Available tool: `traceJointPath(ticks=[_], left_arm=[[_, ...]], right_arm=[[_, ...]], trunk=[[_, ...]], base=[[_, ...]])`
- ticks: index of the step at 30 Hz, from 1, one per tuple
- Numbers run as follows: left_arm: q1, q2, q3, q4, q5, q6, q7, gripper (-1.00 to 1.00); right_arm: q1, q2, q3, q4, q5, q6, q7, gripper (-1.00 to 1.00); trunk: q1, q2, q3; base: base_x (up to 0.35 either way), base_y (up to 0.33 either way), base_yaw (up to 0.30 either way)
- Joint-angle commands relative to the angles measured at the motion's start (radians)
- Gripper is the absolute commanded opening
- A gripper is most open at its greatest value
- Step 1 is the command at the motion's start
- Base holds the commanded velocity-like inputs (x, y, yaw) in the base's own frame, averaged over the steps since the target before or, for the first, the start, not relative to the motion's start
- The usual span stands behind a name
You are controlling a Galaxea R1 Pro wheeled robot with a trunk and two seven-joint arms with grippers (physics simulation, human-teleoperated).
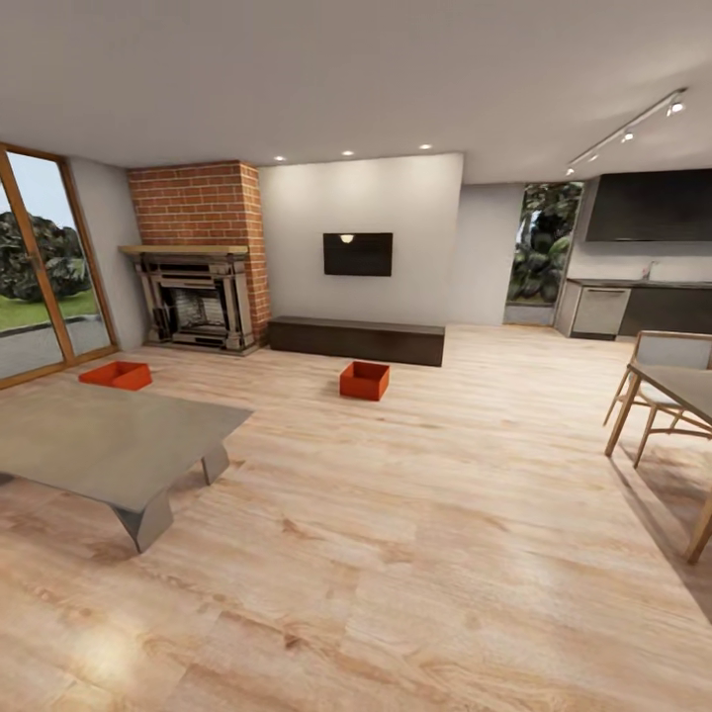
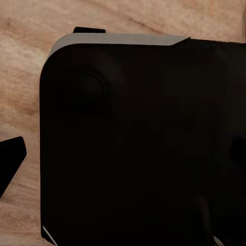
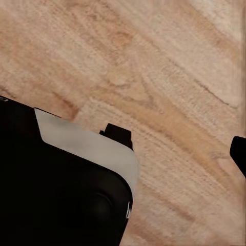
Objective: Move the two storage containers from the living room to the garage. In the garage, place one container on the floor and stack the other container on top of it (either order is fine).
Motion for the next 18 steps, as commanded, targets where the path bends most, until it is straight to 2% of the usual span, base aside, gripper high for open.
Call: traceJointPath(ticks=[1, 18], left_arm=[[0.0, 0.0, 0.001, 0.0, 0.008, -0.002, 0.0, 1.0], [0.0, 0.0, 0.0, 0.0, 0.008, -0.002, 0.0, 1.0]], right_arm=[[-0.001, 0.001, 0.009, 0.003, -0.01, -0.006, -0.001, 1.0], [-0.001, 0.001, 0.009, 0.003, -0.01, -0.006, -0.001, 1.0]], trunk=[[0.001, 0.0, -0.001], [0.001, 0.0, -0.001]], base=[[0.323, 0.0, 0.0], [0.323, 0.0, 0.0]])
